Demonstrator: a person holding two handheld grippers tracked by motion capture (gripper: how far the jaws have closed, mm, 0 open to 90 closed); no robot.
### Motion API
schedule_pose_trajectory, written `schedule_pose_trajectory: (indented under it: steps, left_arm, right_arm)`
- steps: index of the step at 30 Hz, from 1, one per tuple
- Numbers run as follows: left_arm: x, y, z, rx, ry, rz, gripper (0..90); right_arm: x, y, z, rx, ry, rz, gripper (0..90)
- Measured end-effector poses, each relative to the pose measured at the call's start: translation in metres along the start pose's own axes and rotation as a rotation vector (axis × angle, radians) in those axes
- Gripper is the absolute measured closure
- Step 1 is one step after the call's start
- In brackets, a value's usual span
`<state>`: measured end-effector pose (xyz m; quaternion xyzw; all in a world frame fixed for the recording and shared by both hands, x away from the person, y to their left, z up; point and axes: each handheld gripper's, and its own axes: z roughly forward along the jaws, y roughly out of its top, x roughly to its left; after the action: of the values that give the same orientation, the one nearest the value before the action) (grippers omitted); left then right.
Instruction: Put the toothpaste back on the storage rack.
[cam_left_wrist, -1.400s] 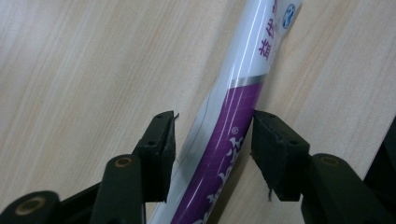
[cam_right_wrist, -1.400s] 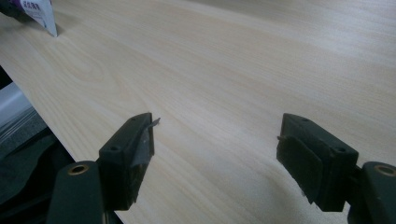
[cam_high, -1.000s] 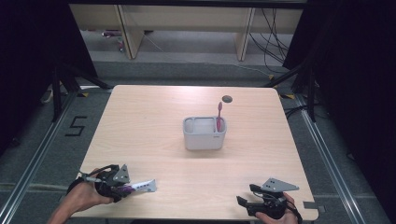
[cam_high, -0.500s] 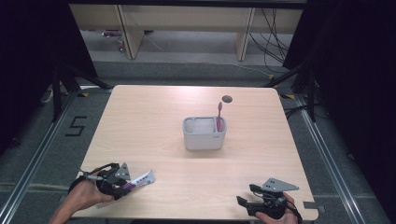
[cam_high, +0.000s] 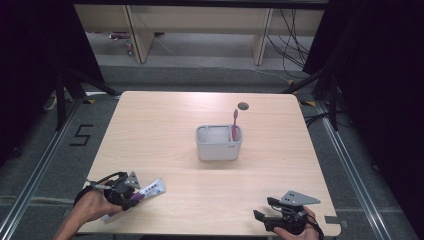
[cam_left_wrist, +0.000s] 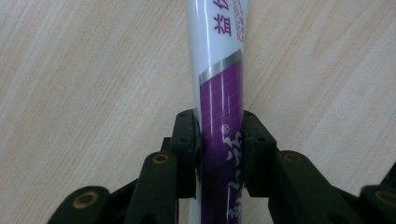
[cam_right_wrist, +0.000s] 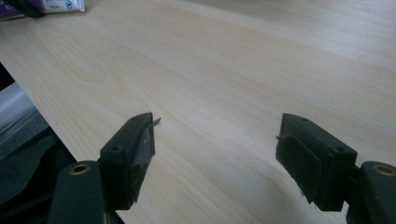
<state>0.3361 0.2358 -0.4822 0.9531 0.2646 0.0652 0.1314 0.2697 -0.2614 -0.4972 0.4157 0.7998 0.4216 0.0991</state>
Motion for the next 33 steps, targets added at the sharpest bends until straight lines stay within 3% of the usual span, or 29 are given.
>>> schedule_pose_trajectory:
  steps: [5, 15, 17, 18, 19, 20, 23, 25, 26, 29, 33]
  left_arm:
    - [0.005, 0.001, 0.001, 0.006, -0.001, 0.005, 72.9]
    - [0.001, 0.003, 0.001, 0.015, 0.015, 0.010, 73.9]
    - [0.002, 0.003, 0.001, -0.002, 0.033, 0.036, 74.0]
    - [0.000, 0.003, 0.000, 0.000, 0.023, 0.004, 74.1]
    - [0.003, 0.004, -0.001, -0.020, 0.032, 0.034, 74.2]
    - [0.003, 0.004, -0.003, -0.042, 0.028, 0.019, 74.2]
    - [0.006, 0.005, -0.009, -0.092, 0.024, -0.007, 74.3]
    - [0.008, 0.007, -0.014, -0.134, 0.030, -0.030, 74.3]
    - [0.009, 0.007, -0.015, -0.151, 0.030, -0.043, 74.3]
    - [0.012, 0.009, -0.019, -0.214, 0.013, -0.049, 74.3]
    - [0.013, 0.015, -0.020, -0.303, 0.016, -0.091, 74.3]
  right_arm:
    - [0.000, 0.000, 0.000, -0.001, 0.000, 0.002, 28.3]
    - [0.000, 0.000, 0.000, 0.002, 0.001, 0.006, 28.3]
    - [0.000, 0.000, 0.000, -0.002, 0.001, 0.004, 28.3]
    - [0.000, 0.000, 0.000, -0.006, 0.003, 0.015, 28.3]
    - [0.001, 0.000, 0.000, -0.004, 0.011, 0.033, 28.3]
    - [-0.001, 0.000, -0.001, -0.004, 0.000, 0.009, 28.3]
    - [-0.001, 0.000, 0.000, -0.003, 0.006, 0.009, 28.3]
    - [0.001, 0.000, 0.000, -0.008, 0.014, 0.035, 28.3]
    - [0.000, 0.000, 0.000, -0.006, 0.003, 0.011, 28.3]
    - [-0.001, 0.000, -0.001, -0.003, 0.003, 0.011, 28.3]
    - [-0.001, 0.000, 0.000, -0.006, 0.003, 0.008, 28.3]
